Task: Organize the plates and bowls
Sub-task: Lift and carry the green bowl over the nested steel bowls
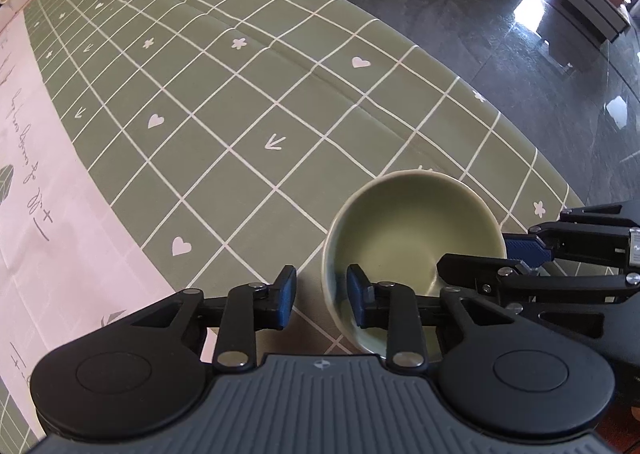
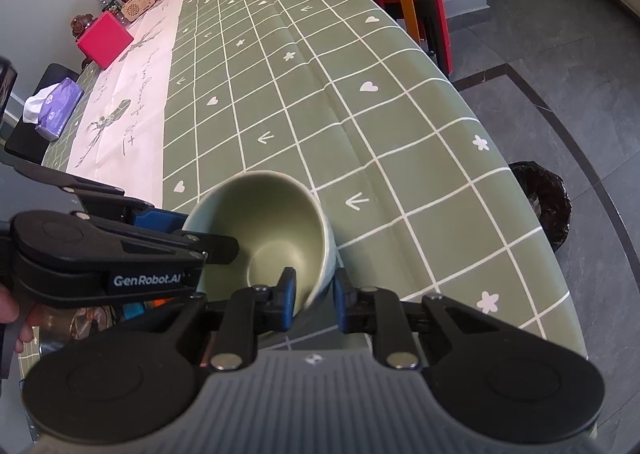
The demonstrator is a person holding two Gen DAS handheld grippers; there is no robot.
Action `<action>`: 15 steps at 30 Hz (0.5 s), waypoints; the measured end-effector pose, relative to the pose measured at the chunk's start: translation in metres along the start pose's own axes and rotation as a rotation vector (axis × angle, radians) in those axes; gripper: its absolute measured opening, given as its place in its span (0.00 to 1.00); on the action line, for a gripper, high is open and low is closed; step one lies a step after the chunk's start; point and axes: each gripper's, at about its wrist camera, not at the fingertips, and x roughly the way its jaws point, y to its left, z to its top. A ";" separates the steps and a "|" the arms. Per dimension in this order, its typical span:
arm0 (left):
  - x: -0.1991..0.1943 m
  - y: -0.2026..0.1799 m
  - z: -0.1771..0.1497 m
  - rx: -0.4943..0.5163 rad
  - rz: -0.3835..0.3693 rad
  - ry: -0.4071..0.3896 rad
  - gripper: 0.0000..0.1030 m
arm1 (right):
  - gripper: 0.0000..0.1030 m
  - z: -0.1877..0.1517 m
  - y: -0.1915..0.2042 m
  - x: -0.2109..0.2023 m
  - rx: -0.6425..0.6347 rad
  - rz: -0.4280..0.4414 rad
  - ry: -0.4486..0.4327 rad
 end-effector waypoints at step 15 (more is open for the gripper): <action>-0.004 -0.015 0.000 0.046 0.019 -0.020 0.13 | 0.10 0.000 -0.005 -0.006 0.026 -0.001 -0.020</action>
